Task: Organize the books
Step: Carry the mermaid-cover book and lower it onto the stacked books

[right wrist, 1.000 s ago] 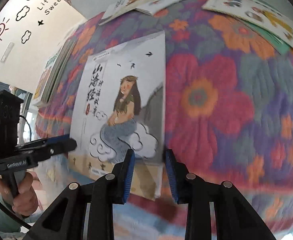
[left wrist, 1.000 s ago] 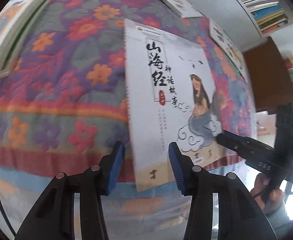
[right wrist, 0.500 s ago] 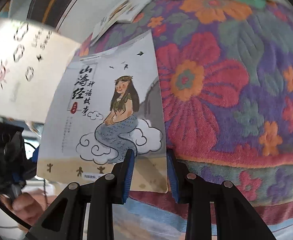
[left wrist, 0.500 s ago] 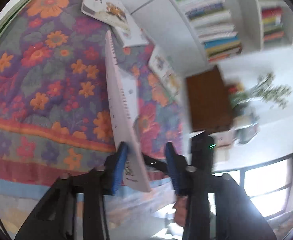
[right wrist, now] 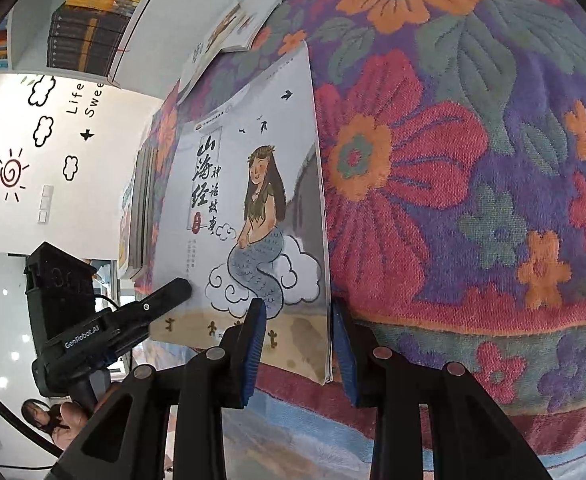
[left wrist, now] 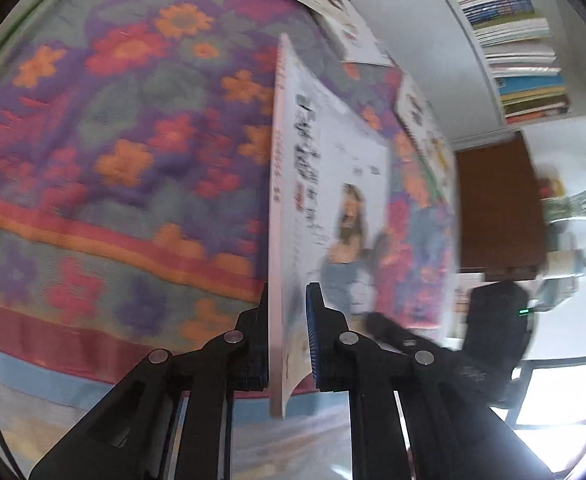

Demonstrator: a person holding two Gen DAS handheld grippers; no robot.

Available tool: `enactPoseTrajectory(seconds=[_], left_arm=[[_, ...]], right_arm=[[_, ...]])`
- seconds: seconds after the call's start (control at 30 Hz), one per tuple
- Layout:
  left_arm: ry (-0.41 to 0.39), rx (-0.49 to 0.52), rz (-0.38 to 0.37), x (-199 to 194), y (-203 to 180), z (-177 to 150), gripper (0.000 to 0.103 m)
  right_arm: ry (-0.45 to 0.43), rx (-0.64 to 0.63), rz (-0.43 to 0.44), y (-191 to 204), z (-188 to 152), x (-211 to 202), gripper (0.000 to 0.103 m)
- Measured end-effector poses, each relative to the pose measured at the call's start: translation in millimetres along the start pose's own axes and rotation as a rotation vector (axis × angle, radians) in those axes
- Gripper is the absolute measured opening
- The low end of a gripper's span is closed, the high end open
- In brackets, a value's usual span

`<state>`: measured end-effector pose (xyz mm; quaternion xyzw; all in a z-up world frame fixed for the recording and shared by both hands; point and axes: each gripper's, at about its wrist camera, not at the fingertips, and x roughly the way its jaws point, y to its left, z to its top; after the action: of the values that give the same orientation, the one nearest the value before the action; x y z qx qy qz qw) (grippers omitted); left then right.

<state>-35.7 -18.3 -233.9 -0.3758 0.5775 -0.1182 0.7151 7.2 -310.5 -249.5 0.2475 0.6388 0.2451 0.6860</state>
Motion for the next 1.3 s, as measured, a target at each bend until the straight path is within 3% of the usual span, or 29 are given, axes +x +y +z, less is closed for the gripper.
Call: enactPoseTrajectory(seconds=[0.1,0.2,0.33,0.47,0.5,0.53,0.57,0.63,0.67,0.77,0.9,0.97,1.1,1.3], left_arm=[[0.001,0.005,-0.021,3,-13,2,0.011],[0.021,-0.09,-0.158,2,-12,4,0.011],[0.046,-0.187,-0.3,2,-11,10,0.011],[0.082,-0.25,-0.374,8,-10,11,0.011],[0.094,-0.266,-0.38,10,-9,11,0.011],[0.09,-0.272,-0.367,11,-8,11,0.011],[0.086,-0.265,-0.346,10,-7,10,0.011],[0.085,-0.223,-0.256,10,-9,11,0.011],[0.078,-0.169,-0.172,9,-14,10,0.011],[0.047,0.03,0.054,8,-42,4,0.012],[-0.011,0.242,0.224,2,-77,-10,0.013],[-0.043,0.299,0.23,-10,-81,-16,0.015],[-0.095,0.29,0.154,-46,-68,-15,0.015],[-0.24,0.34,0.23,-112,-53,-15,0.015]], right_arm=[[0.017,0.01,0.013,-4,2,-1,0.032],[0.043,0.037,0.039,-9,4,-4,0.033],[0.046,0.136,0.188,-25,4,-7,0.055],[0.014,0.206,0.312,-34,5,-7,0.055],[0.007,0.223,0.35,-35,7,-5,0.052],[-0.002,0.237,0.389,-35,8,-4,0.04],[-0.014,0.238,0.379,-34,10,-6,0.039],[-0.035,0.2,0.339,-28,11,-10,0.023],[-0.046,0.172,0.303,-22,11,-13,0.022],[-0.075,-0.006,0.107,8,8,-22,0.018],[-0.105,-0.344,-0.171,71,-12,-23,0.017],[-0.147,-0.46,-0.223,96,-22,-29,0.017],[-0.198,-0.59,-0.256,138,-36,-40,0.017],[-0.212,-0.71,-0.25,203,-45,-22,0.018]])
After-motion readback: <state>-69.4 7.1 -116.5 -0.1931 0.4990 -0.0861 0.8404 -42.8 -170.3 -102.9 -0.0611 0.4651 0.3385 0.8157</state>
